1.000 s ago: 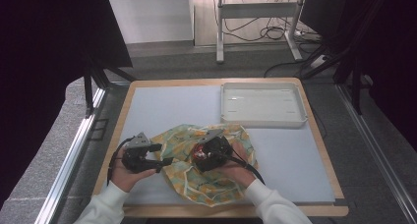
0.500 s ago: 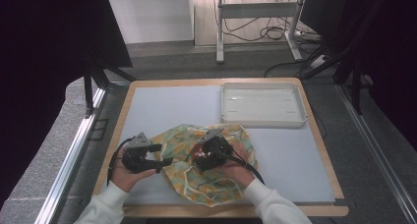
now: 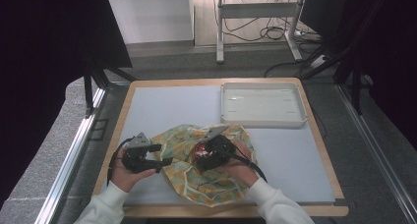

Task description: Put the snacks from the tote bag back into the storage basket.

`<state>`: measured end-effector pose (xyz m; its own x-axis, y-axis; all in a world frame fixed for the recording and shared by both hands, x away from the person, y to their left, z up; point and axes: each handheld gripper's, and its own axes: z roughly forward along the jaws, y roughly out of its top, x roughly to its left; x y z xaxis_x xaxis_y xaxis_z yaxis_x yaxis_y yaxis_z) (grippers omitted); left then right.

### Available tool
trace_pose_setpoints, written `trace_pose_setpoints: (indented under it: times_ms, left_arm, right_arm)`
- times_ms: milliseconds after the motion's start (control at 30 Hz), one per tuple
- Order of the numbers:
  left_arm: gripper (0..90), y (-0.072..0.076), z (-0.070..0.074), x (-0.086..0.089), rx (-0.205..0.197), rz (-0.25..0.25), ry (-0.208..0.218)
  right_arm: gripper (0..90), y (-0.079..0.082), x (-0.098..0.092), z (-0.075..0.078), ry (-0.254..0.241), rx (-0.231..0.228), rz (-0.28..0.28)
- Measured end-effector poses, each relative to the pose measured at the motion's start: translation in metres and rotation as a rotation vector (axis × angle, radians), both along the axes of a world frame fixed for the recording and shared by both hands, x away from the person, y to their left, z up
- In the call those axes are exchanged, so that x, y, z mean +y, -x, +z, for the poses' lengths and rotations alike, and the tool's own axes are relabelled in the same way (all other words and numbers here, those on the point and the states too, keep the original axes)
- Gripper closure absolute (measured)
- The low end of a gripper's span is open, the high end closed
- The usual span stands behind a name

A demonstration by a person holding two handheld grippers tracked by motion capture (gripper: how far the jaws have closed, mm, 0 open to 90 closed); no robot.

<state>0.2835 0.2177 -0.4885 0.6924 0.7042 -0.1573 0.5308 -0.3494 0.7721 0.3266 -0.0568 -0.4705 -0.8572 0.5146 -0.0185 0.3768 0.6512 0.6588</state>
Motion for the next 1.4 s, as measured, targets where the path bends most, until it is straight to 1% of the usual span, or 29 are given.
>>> trace_pose_setpoints:
  times_ms: [67, 267, 333, 600, 633, 667, 800, 900, 1200, 1400]
  left_arm:
    - [28.8, 0.0, 0.0, -0.001, 0.002, -0.002, -0.001]
    - [28.8, 0.0, -0.001, -0.003, 0.004, -0.007, -0.002]
    - [28.8, 0.0, -0.001, -0.002, 0.004, -0.006, -0.001]
    - [28.8, 0.0, -0.001, -0.004, 0.008, -0.006, 0.0]
    - [28.8, 0.0, -0.001, -0.004, 0.008, -0.006, 0.0]
    - [28.8, 0.0, -0.002, -0.005, 0.006, -0.009, -0.004]
    - [28.8, 0.0, -0.002, -0.005, 0.01, -0.01, -0.003]
    - [28.8, -0.001, -0.002, -0.004, 0.007, -0.008, -0.004]
    - [28.8, -0.001, -0.002, -0.005, 0.009, -0.01, -0.006]
    - [28.8, -0.001, -0.002, -0.004, 0.009, -0.008, -0.005]
  right_arm:
    - [25.4, 0.001, -0.004, 0.006, -0.016, 0.0, 0.012]
    - [25.4, 0.004, -0.009, 0.016, -0.032, -0.008, 0.029]
    - [25.4, 0.005, -0.01, 0.017, -0.037, -0.006, 0.028]
    - [25.4, 0.008, -0.017, 0.033, -0.079, -0.021, 0.039]
    - [25.4, 0.008, -0.017, 0.033, -0.079, -0.021, 0.039]
    - [25.4, 0.009, -0.019, 0.038, -0.088, -0.025, 0.041]
    - [25.4, 0.011, -0.022, 0.045, -0.102, -0.028, 0.042]
    - [25.4, 0.01, -0.023, 0.048, -0.111, -0.032, 0.047]
    - [25.4, 0.008, -0.023, 0.051, -0.117, -0.024, 0.051]
    - [25.4, 0.003, -0.025, 0.06, -0.13, -0.028, 0.047]
